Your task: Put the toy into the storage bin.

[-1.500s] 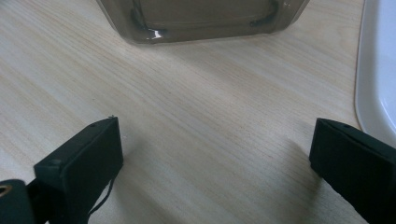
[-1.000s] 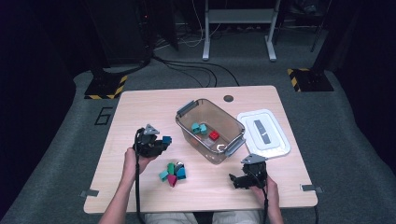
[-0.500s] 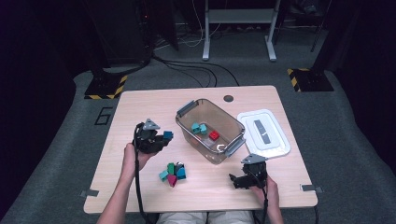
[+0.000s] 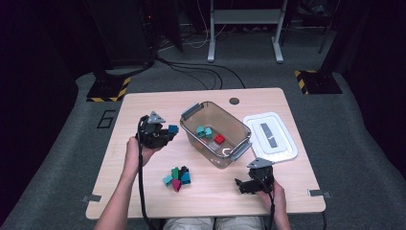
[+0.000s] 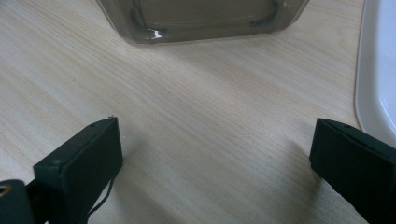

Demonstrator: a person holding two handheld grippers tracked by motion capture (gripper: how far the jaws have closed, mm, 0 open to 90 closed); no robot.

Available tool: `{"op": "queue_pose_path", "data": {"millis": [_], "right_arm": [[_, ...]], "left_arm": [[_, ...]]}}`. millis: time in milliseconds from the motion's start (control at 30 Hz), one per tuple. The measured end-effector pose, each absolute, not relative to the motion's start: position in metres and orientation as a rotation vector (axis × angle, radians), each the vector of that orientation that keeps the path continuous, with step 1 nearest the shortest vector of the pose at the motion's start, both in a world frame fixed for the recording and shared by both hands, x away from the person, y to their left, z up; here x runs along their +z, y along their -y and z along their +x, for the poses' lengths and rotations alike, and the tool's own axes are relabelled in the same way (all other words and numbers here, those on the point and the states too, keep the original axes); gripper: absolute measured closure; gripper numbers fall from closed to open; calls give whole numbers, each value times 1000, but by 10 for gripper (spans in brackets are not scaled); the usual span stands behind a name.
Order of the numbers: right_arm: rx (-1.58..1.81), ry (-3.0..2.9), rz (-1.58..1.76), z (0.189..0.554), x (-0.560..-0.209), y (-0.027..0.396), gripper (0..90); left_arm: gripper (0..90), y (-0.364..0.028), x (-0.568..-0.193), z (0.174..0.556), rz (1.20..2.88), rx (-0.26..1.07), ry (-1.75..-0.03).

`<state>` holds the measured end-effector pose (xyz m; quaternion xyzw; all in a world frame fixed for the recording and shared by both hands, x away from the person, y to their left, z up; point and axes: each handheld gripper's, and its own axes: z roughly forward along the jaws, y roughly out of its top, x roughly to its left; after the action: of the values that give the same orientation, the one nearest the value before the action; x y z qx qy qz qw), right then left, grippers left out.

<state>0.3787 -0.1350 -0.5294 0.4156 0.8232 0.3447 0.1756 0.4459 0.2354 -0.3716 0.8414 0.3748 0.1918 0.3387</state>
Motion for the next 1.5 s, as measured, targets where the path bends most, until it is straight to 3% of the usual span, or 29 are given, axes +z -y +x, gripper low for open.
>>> {"op": "queue_pose_path", "data": {"millis": [700,1300,1400,1500], "right_arm": [[976,-2331,1178,379,-529,135,19],[975,-2327,1180,379,-529,135,19],[974,-2329,1174,379,-529,135,19],[974,-2329,1174,379,-529,135,19]], "left_arm": [[675,-201,-342,476,2214,513,-927],[674,-153,-358,515,2315,454,-925],[636,-150,-365,521,2331,433,-956],[537,-147,-365,519,2329,447,-971]]}}
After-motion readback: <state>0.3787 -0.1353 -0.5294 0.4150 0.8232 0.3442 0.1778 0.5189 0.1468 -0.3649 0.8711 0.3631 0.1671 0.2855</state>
